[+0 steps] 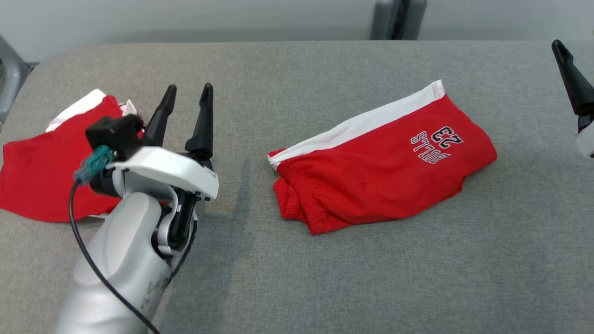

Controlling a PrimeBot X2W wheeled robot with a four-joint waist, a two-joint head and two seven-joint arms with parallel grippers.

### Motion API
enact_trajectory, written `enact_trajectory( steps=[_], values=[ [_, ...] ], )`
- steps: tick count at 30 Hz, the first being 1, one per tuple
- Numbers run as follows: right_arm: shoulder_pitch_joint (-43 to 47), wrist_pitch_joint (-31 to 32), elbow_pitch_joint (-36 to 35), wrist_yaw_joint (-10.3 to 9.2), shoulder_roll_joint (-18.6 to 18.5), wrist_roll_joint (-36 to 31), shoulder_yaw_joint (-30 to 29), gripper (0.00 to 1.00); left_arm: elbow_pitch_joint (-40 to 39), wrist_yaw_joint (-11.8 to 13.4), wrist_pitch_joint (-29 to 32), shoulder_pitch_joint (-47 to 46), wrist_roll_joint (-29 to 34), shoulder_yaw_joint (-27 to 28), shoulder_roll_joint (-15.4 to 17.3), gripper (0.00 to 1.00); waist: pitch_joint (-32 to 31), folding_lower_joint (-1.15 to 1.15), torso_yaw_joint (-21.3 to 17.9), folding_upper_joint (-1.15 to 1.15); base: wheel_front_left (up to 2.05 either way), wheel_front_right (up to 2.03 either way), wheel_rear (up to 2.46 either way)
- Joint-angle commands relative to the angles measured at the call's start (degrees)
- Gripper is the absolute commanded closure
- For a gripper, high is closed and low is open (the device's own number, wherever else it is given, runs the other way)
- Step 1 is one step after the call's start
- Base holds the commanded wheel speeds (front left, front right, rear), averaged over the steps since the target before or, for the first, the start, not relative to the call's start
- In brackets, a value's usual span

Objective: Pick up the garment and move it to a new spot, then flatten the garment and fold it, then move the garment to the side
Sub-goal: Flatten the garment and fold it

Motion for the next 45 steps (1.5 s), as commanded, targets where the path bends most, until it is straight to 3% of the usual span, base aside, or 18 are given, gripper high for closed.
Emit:
enact_trajectory(
  steps=[1,4,11,19,26,39,45],
  values=[
    [2.92,-0.26,-0.97,-0.02,1.04,-2.22,-3.68,0.00,-1.94,0.82,-0.24,3.90,2.50,2.51,-0.55,0.00,-2.61,0.00,-2.40,0.00,0.00,0.00,0.00],
    [9.89,-0.26,-3.75,-0.02,2.72,-9.25,-12.04,0.00,-6.82,1.10,-0.27,9.27,9.35,8.37,-1.33,0.00,-4.06,0.00,-3.72,0.00,0.00,0.00,0.00],
    [25.08,-0.27,-12.53,-0.03,9.87,-21.13,-28.71,0.00,-12.88,-1.46,-0.29,20.69,21.14,16.66,-5.03,0.00,-6.78,0.00,-6.27,0.00,0.00,0.00,0.00],
    [37.82,-0.27,-20.36,-0.02,18.15,-27.30,-39.08,0.00,-15.23,-4.75,-0.29,31.50,25.15,24.93,-8.73,0.00,-9.73,0.00,-8.01,0.00,0.00,0.00,0.00],
    [44.88,-0.22,-22.53,-0.02,22.56,-28.71,-43.76,0.00,-18.79,-7.06,-0.29,38.35,26.51,27.92,-9.55,0.00,-10.80,0.00,-7.47,0.00,0.00,0.00,0.00],
    [46.89,-0.21,-21.12,-0.02,23.85,-27.96,-45.31,0.00,-20.89,-4.88,-0.30,38.62,25.68,23.70,-9.51,0.00,-9.60,0.00,-4.45,0.00,0.00,0.00,0.00],
    [43.30,0.85,-12.56,-0.02,24.16,-15.68,-44.22,0.00,-21.09,-3.94,-0.30,37.00,25.69,21.24,-9.53,0.00,-6.48,0.00,-0.42,0.00,0.00,0.00,0.00]
  ],
)
